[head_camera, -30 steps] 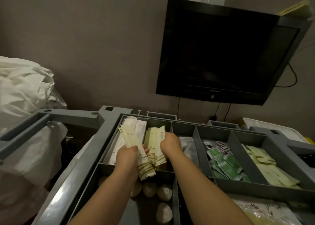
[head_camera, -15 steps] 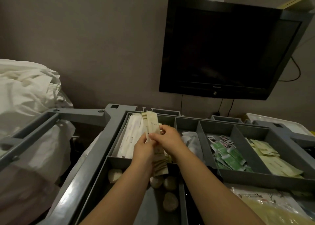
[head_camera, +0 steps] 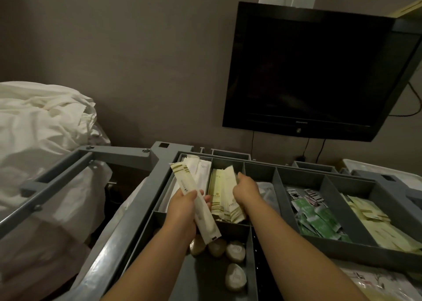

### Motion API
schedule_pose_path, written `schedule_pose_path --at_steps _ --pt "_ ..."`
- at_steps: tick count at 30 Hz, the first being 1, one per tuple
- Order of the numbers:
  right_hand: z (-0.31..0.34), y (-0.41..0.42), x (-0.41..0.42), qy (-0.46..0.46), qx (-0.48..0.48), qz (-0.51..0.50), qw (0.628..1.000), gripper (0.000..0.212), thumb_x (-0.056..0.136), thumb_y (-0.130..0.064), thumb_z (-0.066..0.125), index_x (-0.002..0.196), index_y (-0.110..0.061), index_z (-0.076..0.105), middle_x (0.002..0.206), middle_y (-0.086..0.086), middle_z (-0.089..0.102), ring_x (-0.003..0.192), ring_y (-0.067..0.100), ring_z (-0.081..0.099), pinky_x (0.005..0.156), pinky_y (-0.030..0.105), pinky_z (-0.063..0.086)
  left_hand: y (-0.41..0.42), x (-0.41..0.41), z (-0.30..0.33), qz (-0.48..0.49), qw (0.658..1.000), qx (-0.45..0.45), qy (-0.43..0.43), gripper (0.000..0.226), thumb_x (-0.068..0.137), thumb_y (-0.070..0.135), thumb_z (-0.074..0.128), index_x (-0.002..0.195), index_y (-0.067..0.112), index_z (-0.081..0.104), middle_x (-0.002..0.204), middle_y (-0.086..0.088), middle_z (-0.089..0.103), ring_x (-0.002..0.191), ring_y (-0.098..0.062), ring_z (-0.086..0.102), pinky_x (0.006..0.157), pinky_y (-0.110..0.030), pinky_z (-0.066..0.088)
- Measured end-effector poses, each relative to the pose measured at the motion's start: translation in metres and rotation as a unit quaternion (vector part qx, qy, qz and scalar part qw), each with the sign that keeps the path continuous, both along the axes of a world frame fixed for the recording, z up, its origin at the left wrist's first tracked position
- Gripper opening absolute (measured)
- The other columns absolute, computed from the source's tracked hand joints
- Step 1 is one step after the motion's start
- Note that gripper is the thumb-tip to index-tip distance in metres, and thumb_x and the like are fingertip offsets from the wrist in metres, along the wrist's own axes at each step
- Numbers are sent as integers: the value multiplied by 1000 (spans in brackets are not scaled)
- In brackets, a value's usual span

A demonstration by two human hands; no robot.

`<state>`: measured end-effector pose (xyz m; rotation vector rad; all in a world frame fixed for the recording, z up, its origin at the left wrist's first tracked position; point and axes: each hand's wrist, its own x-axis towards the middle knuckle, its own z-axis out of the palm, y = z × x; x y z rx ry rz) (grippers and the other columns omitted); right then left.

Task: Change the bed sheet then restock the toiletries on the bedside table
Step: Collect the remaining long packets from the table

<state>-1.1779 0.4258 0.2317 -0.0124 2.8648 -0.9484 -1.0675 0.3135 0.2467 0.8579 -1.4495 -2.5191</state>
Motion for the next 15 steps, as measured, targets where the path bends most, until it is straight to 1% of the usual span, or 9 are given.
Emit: schedule_pose_path --at_steps 2,3,6,7,9,10,13,14,15 --pt "-2 0 5 44 -14 21 999 59 95 -4 42 149 -15 22 151 9 31 132 30 37 106 40 38 -2 -2 2 -9 1000 -14 -9 33 97 10 46 131 12 47 97 -14 61 87 -26 60 68 -37 49" --pt "-1 1 12 62 -51 34 996 58 95 -8 45 149 -19 24 152 6 30 131 26 38 104 39 40 -3 -7 2 -13 1000 -18 -13 38 97 10 47 135 12 45 97 -15 61 88 -27 60 70 -40 49" --pt "7 1 41 69 -193 115 972 55 95 -21 52 145 -31 31 145 0 36 108 13 51 83 26 49 0 -26 4 -34 998 -46 -28 42 94 10 51 135 11 46 107 -16 60 98 -33 58 82 -49 50" --pt "8 0 49 64 -197 151 967 58 94 -24 54 145 -35 28 146 -1 33 111 13 50 85 25 48 5 -35 5 -43 996 -64 -32 42 93 11 53 134 11 48 114 -17 59 103 -35 57 86 -51 50" --pt "9 1 61 50 -168 192 966 65 94 -21 55 147 -36 21 152 -3 24 130 18 38 100 29 40 16 -51 7 -61 991 -106 -44 39 93 13 54 132 9 50 123 -18 56 112 -36 54 94 -50 48" --pt "9 2 60 53 -140 180 972 68 94 -17 54 149 -34 17 154 -3 20 136 20 32 104 30 36 22 -59 8 -67 987 -130 -59 39 94 14 54 132 8 49 128 -17 54 117 -36 52 97 -47 47" --pt "4 5 41 45 -41 95 994 68 96 -17 50 151 -25 10 154 2 21 137 23 31 106 32 34 36 -80 9 -97 977 -167 -85 44 95 11 52 138 10 44 138 -14 48 124 -35 48 100 -43 45" --pt "1 8 33 28 -39 77 996 60 99 -23 45 151 -20 15 151 6 27 134 24 35 105 33 35 40 -89 8 -98 977 -171 -81 45 94 10 52 139 9 43 139 -14 47 124 -35 48 101 -43 45" --pt "-5 9 24 25 25 94 995 52 101 -31 39 148 -15 24 145 9 37 128 25 42 102 35 37 45 -92 9 -94 976 -177 -85 46 94 11 53 139 9 42 139 -15 46 124 -34 47 102 -42 44"
